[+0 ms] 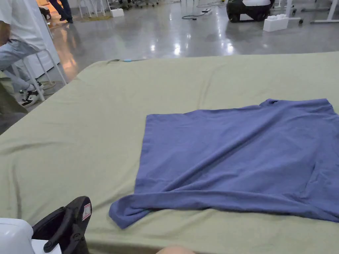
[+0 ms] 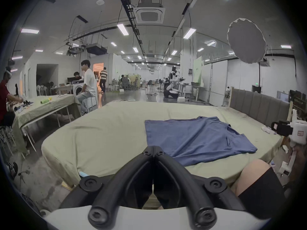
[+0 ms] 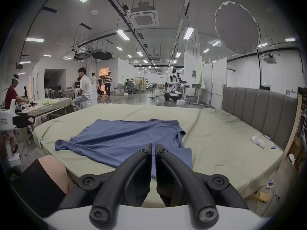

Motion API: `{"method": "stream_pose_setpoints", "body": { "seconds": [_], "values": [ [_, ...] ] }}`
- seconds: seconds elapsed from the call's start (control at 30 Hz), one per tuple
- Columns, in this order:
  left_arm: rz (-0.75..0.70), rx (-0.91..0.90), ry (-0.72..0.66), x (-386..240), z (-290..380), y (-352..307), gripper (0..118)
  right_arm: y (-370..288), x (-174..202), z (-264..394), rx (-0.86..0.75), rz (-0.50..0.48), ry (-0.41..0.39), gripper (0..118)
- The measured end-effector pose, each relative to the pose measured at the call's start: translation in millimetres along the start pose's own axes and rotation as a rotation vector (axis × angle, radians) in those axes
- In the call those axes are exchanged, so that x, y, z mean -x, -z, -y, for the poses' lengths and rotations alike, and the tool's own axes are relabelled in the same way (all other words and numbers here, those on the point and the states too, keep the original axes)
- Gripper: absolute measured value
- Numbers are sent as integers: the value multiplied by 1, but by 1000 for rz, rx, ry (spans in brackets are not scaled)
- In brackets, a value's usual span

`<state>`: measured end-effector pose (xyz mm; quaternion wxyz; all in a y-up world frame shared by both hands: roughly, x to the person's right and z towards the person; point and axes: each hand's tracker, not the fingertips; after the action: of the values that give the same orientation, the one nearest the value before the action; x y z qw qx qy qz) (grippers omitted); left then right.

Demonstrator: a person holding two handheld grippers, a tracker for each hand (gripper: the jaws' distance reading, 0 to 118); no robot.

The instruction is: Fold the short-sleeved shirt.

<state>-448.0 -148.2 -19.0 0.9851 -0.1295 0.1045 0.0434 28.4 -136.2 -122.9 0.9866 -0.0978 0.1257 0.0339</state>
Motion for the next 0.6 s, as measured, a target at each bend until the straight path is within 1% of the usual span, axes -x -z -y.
{"method": "stream_pose_setpoints", "body": {
  "seconds": [0.03, 0.07, 0.1, 0.13, 0.17, 0.2, 0.27, 0.33, 0.37, 0.43, 0.47, 0.5, 0.53, 0.57, 0.6],
  "values": [
    [-1, 2, -12, 2, 3, 2, 0, -2, 2, 0, -10, 7, 7, 56],
    [2, 3, -19, 3, 8, 1, 0, -4, 2, 1, -23, 13, 26, 104],
    [-5, 12, -16, 3, 10, 3, 0, -3, 2, 4, -14, 18, 65, 118],
    [-4, 10, -14, 4, 12, 3, 0, -2, 3, 7, 21, 41, 94, 118],
    [-4, 9, -17, 5, 13, 4, 0, -9, 3, 3, -64, 78, 102, 118],
    [-5, 11, -17, 5, 16, 2, 0, -8, 5, 4, -38, 45, 100, 118],
    [-9, 12, -9, 5, 19, 2, 0, -6, 6, -2, -15, 66, 86, 118],
    [-15, 15, -3, 6, 22, 2, 0, -2, 9, -8, -11, 95, 39, 118],
    [-16, 17, -3, 6, 24, 3, 0, -4, 5, 2, -11, 96, 35, 118],
    [-19, 27, -9, 6, 27, 5, 0, -2, 6, -3, 3, 97, 33, 118],
    [-20, 30, -16, 6, 29, 6, 0, -2, 7, -6, 24, 84, 36, 118],
    [-17, 43, -18, 6, 29, 7, 0, -3, 6, -2, 48, 43, 39, 118],
    [-16, 56, -19, 6, 29, 7, 0, -6, 8, 1, 25, 57, 26, 109],
    [-12, 55, -27, 6, 30, 7, 0, -7, 13, 0, 6, 65, -13, 73],
    [-8, 49, -28, 5, 31, 7, 0, -2, 17, -2, 17, 107, -62, 2]
  ]
}}
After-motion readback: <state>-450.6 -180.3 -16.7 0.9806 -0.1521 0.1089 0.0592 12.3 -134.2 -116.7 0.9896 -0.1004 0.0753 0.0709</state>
